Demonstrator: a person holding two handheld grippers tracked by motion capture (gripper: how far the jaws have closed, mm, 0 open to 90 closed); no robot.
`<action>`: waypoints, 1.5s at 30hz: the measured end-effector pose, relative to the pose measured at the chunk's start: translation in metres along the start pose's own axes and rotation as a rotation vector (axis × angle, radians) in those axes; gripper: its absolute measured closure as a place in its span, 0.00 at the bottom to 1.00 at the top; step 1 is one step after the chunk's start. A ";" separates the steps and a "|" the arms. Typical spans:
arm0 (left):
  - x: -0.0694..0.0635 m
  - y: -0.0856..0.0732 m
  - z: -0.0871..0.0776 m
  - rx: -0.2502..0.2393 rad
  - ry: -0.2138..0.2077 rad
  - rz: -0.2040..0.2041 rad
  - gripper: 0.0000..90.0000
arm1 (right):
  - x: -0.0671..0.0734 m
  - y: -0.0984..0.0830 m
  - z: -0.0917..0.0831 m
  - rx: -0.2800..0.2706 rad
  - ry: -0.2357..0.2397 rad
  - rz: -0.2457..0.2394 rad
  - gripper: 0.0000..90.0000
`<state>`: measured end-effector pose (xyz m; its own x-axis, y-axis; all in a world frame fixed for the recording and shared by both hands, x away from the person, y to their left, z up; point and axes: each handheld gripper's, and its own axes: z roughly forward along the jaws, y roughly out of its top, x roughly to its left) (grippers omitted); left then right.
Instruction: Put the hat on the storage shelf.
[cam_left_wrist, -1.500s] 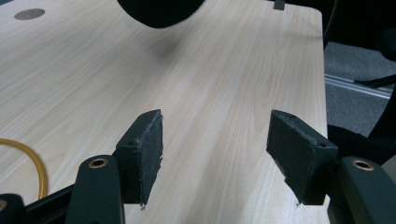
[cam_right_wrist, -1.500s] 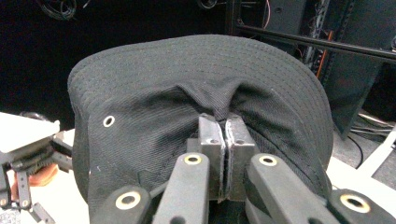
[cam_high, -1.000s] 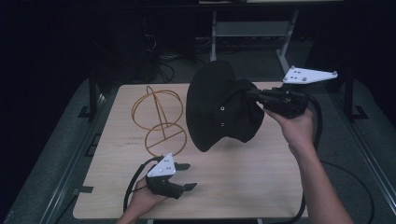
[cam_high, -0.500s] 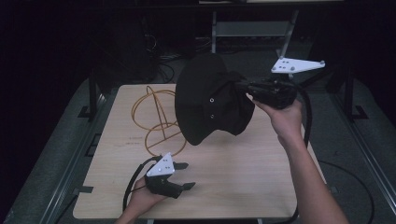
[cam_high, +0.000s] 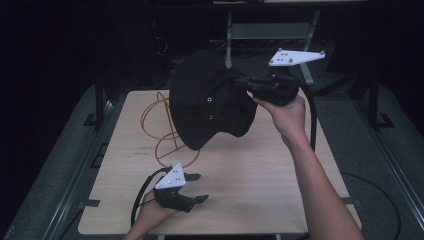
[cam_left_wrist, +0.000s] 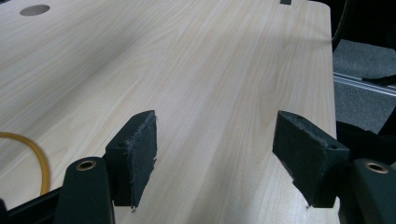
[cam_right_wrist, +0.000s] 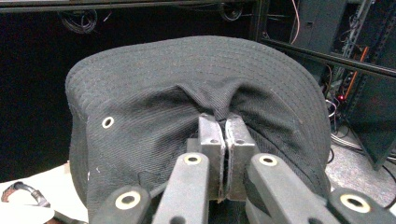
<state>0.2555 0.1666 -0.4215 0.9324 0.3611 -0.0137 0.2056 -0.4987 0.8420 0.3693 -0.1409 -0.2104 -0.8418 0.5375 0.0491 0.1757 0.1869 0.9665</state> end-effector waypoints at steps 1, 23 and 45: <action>0.000 0.000 0.000 -0.003 0.002 -0.002 0.33 | 0.000 0.002 0.003 0.002 0.001 -0.003 0.98; 0.001 0.000 0.000 0.007 0.003 0.010 0.32 | 0.011 0.041 0.056 0.024 0.056 -0.038 0.98; 0.003 0.001 0.001 0.013 0.002 0.011 0.31 | 0.021 0.062 0.120 0.081 0.109 -0.042 0.98</action>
<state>0.2592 0.1665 -0.4213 0.9342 0.3568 -0.0035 0.1989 -0.5126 0.8353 0.4237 -0.0197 -0.1795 -0.8988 0.4365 0.0401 0.1760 0.2755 0.9451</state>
